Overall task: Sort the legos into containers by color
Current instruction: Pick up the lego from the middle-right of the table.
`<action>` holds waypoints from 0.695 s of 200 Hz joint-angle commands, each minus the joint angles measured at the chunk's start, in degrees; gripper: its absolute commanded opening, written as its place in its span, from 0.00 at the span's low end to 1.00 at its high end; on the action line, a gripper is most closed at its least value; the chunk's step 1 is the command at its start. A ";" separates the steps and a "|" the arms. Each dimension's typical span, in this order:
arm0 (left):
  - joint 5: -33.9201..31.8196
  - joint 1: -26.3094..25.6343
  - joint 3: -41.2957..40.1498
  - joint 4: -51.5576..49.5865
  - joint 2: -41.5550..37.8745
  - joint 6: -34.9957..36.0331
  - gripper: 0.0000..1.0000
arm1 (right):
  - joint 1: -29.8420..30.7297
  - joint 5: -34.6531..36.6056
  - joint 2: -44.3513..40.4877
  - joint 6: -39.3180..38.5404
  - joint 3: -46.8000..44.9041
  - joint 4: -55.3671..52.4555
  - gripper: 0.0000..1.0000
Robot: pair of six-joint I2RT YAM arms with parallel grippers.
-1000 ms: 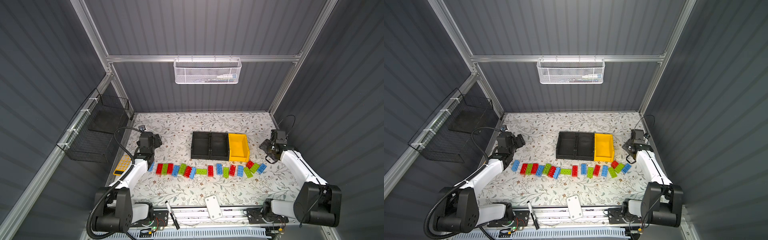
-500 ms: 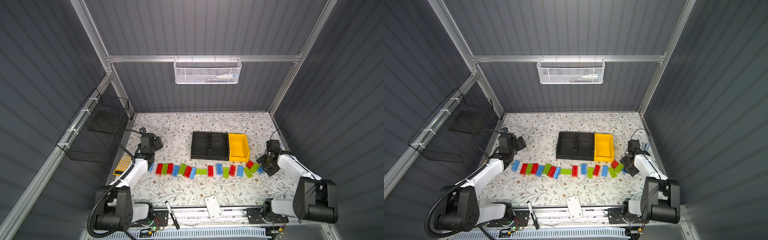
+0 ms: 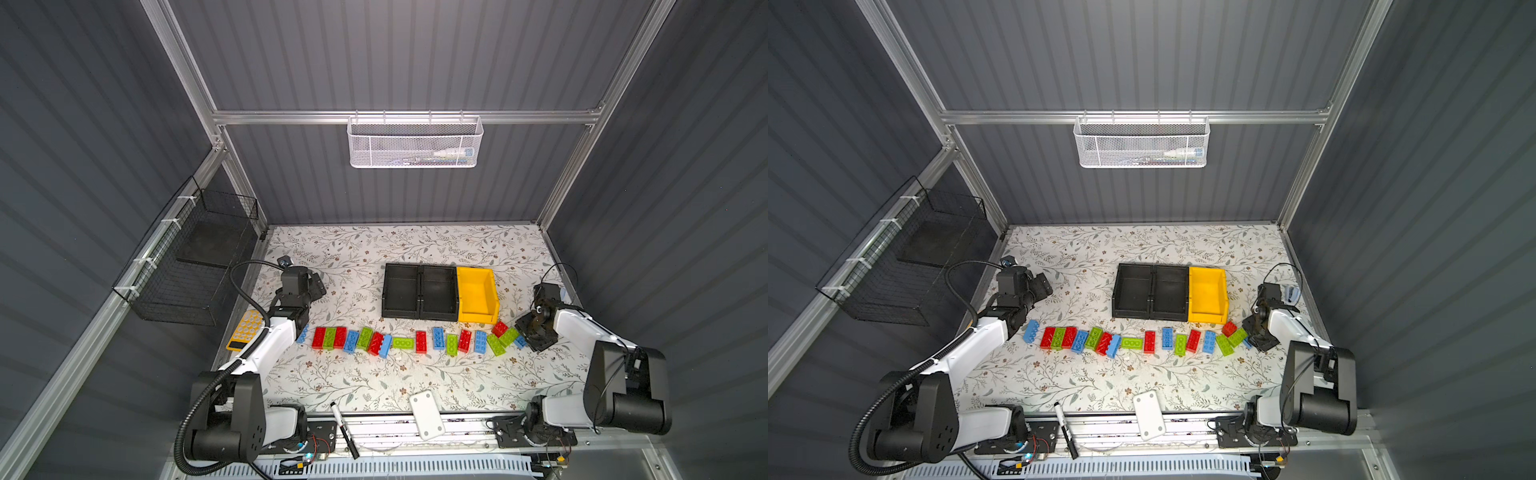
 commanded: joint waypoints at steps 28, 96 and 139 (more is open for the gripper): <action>0.04 0.20 0.30 -1.73 -0.43 -1.90 0.84 | -1.13 0.46 -1.52 -2.09 -0.66 0.26 0.24; -0.85 0.20 -1.90 -8.75 -4.48 -2.44 0.84 | -1.47 3.89 -8.60 -10.04 3.47 -4.05 0.19; -1.31 0.29 -1.51 -12.18 -6.76 -2.60 0.85 | 3.89 -0.04 -8.58 -19.51 15.85 -5.04 0.19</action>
